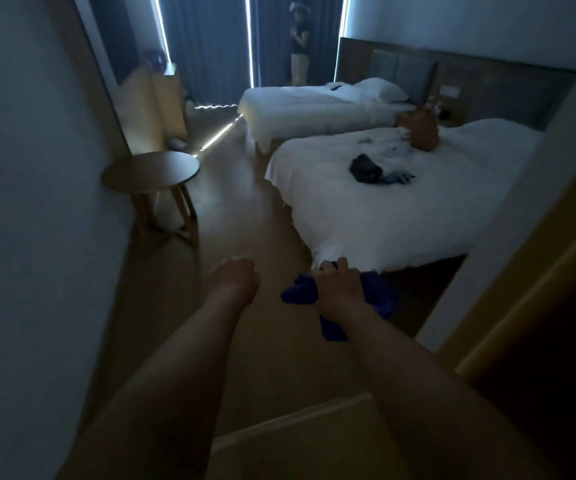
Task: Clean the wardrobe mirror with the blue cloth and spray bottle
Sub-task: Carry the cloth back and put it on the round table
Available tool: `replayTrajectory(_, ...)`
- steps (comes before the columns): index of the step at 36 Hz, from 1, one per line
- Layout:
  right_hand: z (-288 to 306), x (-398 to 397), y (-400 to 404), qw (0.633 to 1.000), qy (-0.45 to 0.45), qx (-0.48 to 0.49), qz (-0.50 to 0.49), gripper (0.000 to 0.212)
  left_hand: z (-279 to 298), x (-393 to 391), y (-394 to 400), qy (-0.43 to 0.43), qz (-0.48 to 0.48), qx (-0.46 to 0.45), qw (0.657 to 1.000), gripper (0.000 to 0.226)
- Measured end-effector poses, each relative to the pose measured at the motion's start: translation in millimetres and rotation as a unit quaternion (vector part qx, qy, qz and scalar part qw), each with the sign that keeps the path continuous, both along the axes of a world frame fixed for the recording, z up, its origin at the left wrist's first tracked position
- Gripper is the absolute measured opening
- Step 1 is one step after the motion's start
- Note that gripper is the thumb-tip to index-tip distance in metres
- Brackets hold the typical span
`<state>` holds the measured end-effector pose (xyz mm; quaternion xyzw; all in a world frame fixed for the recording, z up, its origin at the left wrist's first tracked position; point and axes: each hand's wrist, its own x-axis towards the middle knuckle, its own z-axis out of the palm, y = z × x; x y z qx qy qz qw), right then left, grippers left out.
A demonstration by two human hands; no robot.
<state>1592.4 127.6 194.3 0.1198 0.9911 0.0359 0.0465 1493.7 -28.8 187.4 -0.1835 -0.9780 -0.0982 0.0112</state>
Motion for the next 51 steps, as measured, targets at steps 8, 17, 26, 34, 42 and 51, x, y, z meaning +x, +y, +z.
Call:
replayTrajectory(8,-6,-81,-22,0.999,0.023,-0.01,0.039,0.043,-3,-72,-27,0.011,0.04,-0.005,0.999,0.03)
replayTrajectory(17,-14,-183,-8,0.997,0.029,-0.025,0.067,0.039,-17,-155,-21,0.017,0.063,-0.011,0.998,0.027)
replayTrajectory(26,-1,-322,52,0.994,0.047,-0.022,0.1,0.039,-5,-283,36,0.028,0.1,0.031,0.994,0.025)
replayTrajectory(34,17,-441,109,0.991,0.065,-0.024,0.112,0.034,4,-382,89,0.018,0.133,0.029,0.991,0.024)
replayTrajectory(42,8,-535,135,0.99,0.049,-0.018,0.131,0.034,2,-466,108,0.005,0.15,0.007,0.989,0.028)
replayTrajectory(51,-10,-652,149,0.987,0.046,-0.024,0.154,0.043,-17,-589,118,-0.008,0.153,-0.003,0.988,0.03)
